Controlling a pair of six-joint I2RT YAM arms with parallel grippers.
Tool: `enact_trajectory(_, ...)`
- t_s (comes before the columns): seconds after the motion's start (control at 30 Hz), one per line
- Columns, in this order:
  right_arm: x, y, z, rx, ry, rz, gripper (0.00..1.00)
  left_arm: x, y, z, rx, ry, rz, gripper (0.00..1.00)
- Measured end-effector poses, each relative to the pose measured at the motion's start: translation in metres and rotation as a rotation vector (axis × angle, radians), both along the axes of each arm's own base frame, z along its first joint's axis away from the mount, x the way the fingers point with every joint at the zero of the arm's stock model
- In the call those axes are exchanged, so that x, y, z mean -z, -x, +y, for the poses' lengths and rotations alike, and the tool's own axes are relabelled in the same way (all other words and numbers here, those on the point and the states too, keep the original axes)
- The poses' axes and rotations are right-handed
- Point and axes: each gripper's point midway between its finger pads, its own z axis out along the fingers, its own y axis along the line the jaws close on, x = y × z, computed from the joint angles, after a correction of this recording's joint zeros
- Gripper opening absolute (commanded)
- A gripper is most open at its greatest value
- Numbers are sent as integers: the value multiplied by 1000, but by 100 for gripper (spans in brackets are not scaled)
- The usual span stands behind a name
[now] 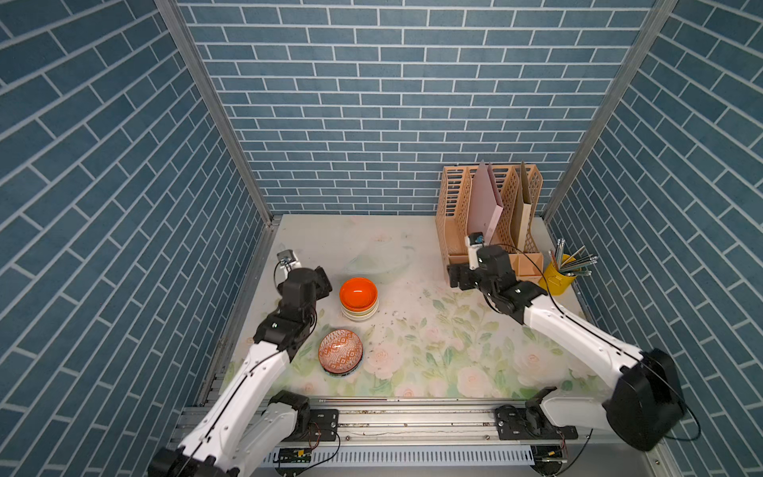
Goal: Stack the bowls
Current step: Reset both arms
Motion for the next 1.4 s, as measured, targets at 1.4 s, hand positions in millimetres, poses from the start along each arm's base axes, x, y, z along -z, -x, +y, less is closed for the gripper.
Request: enact_trajectory(1.4, 82, -17, -172, 348, 121, -372, 100, 86, -54, 28, 70, -295, -189, 100)
